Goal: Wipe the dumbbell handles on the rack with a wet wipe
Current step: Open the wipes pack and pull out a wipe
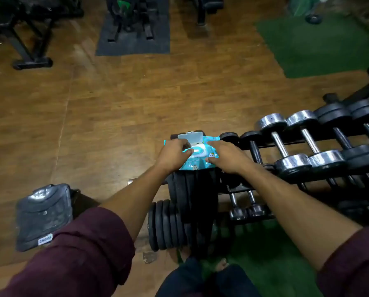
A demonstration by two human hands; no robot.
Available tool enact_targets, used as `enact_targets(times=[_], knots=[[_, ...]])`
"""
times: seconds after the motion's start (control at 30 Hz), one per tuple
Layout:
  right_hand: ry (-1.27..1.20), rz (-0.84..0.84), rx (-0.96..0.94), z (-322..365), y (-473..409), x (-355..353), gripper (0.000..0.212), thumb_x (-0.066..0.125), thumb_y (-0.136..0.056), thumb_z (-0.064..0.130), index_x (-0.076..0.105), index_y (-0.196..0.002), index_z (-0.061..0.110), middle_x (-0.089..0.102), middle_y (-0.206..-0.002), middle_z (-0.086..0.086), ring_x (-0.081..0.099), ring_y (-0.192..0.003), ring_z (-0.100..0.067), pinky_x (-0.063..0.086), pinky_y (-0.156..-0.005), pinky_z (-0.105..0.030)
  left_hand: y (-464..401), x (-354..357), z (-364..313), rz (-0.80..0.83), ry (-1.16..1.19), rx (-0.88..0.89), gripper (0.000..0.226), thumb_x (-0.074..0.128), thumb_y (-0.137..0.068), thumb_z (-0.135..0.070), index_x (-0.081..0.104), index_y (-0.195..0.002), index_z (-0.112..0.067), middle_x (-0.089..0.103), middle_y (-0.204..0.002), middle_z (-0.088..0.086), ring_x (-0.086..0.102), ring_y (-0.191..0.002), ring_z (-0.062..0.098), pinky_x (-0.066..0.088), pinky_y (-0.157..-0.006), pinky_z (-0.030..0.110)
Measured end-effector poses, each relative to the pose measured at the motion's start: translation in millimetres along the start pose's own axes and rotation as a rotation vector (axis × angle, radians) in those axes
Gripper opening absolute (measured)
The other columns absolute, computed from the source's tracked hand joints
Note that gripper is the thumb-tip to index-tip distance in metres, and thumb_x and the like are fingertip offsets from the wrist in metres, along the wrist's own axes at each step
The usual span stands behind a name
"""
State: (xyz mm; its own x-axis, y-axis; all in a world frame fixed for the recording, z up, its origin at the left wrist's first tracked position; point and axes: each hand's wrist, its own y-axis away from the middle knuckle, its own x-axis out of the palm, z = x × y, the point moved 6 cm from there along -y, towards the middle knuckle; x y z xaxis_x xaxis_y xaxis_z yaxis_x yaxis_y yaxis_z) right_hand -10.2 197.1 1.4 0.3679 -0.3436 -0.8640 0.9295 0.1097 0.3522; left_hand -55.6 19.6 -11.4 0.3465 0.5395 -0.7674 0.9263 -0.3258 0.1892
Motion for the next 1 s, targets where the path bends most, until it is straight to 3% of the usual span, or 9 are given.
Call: enact_targets(times=[0.13,0.37,0.53,0.73,0.87,1.0], knots=[[0.017,0.004,0.022,-2.0,-4.0,12.5,0.046,0.058,-0.095,0.040,0.056,-0.136,0.018,0.057,-0.141,-0.006,0.051,-0.129,-0.029,0.047,-0.101,-0.044,-15.3,8.8,1.8,0.011,-0.085,-0.029,0.017,0.065,-0.091,-0.022,0.076,-0.103,-0.018,0.075,-0.108,0.002,0.067,-0.100,0.023,0.054,-0.085,0.036],[0.018,-0.066,0.082,-7.6,-11.1,12.0,0.036,0.057,-0.095,0.033,0.061,-0.130,0.026,0.064,-0.130,-0.003,0.055,-0.122,-0.027,0.052,-0.087,-0.041,-33.3,21.2,-8.3,0.005,-0.304,0.114,0.014,0.063,-0.088,-0.024,0.077,-0.091,-0.021,0.072,-0.101,0.005,0.065,-0.092,0.030,0.049,-0.066,0.033],[0.048,-0.067,0.063,-7.4,-14.1,11.9,0.031,0.060,-0.092,0.030,0.065,-0.122,0.023,0.068,-0.121,-0.005,0.057,-0.115,-0.028,0.054,-0.083,-0.041,-34.5,26.1,-12.4,-0.048,-0.349,0.155,0.013,0.067,-0.086,-0.028,0.078,-0.093,-0.025,0.071,-0.106,0.002,0.065,-0.091,0.028,0.051,-0.065,0.034],[0.069,-0.025,0.027,-10.2,-15.7,10.1,0.027,0.059,-0.091,0.033,0.067,-0.116,0.028,0.069,-0.114,-0.004,0.059,-0.112,-0.026,0.054,-0.075,-0.039,-26.2,29.5,-22.0,-0.027,-0.580,0.193,0.014,0.063,-0.083,-0.027,0.075,-0.078,-0.022,0.067,-0.087,-0.002,0.061,-0.075,0.024,0.030,-0.052,0.030],[0.058,-0.019,0.005,-10.7,-17.4,10.2,0.030,0.059,-0.091,0.034,0.064,-0.120,0.031,0.068,-0.115,-0.003,0.058,-0.113,-0.025,0.054,-0.074,-0.038,-29.8,30.8,-23.2,-0.025,-0.644,0.187,0.014,0.062,-0.081,-0.022,0.074,-0.076,-0.018,0.066,-0.085,0.000,0.061,-0.070,0.026,0.033,-0.051,0.031],[0.062,-0.011,-0.022,-12.0,-18.6,8.7,0.033,0.060,-0.090,0.031,0.064,-0.123,0.029,0.067,-0.120,-0.003,0.057,-0.115,-0.027,0.056,-0.081,-0.041,-31.9,29.3,-23.7,-0.069,-0.601,0.211,0.012,0.062,-0.088,-0.022,0.073,-0.085,-0.017,0.070,-0.096,0.002,0.064,-0.080,0.028,0.037,-0.057,0.033]])
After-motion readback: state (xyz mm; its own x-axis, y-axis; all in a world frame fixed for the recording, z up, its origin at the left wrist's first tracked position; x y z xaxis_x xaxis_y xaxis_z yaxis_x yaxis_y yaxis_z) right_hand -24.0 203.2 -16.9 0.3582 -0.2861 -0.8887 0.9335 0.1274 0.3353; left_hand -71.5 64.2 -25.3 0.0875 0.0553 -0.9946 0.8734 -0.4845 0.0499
